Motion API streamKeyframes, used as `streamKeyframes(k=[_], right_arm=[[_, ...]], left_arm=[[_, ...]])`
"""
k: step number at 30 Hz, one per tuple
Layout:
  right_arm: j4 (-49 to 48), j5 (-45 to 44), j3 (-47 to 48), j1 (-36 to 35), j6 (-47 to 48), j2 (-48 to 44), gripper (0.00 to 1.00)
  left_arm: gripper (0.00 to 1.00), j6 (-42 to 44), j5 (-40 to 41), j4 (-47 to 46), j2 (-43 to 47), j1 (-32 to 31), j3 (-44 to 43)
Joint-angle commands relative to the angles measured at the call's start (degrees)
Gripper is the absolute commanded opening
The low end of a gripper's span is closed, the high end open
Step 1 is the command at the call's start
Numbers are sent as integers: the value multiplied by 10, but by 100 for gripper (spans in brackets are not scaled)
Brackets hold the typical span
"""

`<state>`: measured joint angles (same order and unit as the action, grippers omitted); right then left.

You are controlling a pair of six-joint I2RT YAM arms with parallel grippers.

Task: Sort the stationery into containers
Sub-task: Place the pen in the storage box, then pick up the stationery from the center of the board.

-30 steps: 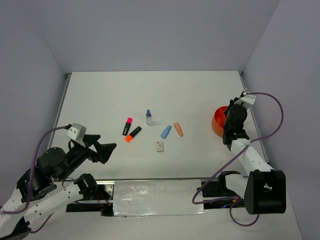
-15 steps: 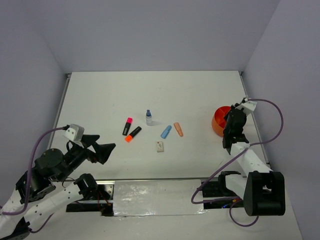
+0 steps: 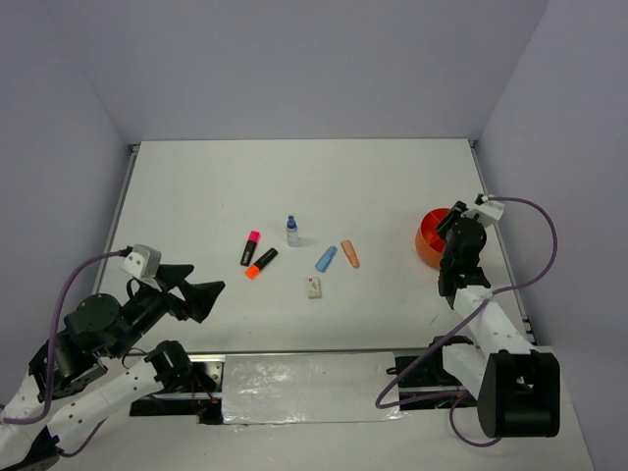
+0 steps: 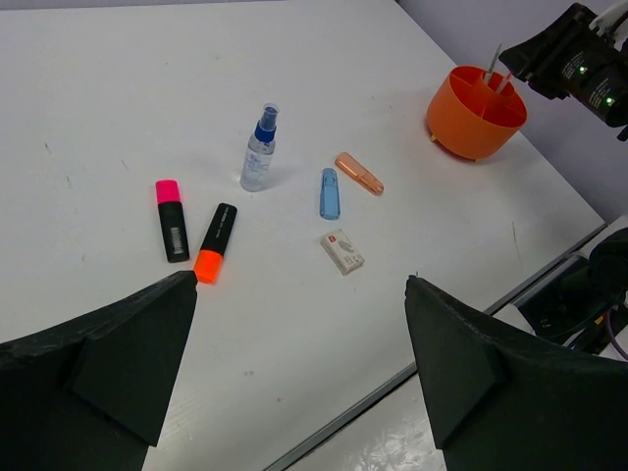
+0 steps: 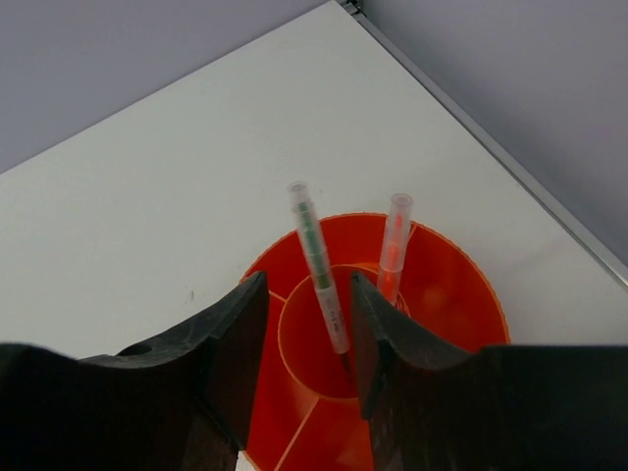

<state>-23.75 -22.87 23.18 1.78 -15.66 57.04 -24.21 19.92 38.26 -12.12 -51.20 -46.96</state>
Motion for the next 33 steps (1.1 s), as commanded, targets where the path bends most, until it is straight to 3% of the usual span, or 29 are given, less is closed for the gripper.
streamKeyframes(k=[1,6,13,16,20,25,33], right_arm=[[16,14,8,2,-7,-42,47],[99,74,54,-15,-18,-122,58],[282,45,156,-159,27,-149,65],[376,110,258,-221,62,-55,64],[498,127,344,-279,85,88,60],[516,154,374,-332,67,225,58],[516,201,426,-348,89,352,57]], left_arm=[[99,-1,9,-27,10,-2,-1],[99,-8,31,-24,7,-2,-1],[99,-41,148,2,-45,-1,-9],[99,-37,192,-6,-83,0,-4],[99,-43,190,7,-138,22,-9],[99,-24,151,-14,-163,29,1],[99,-16,133,-22,-153,29,6]])
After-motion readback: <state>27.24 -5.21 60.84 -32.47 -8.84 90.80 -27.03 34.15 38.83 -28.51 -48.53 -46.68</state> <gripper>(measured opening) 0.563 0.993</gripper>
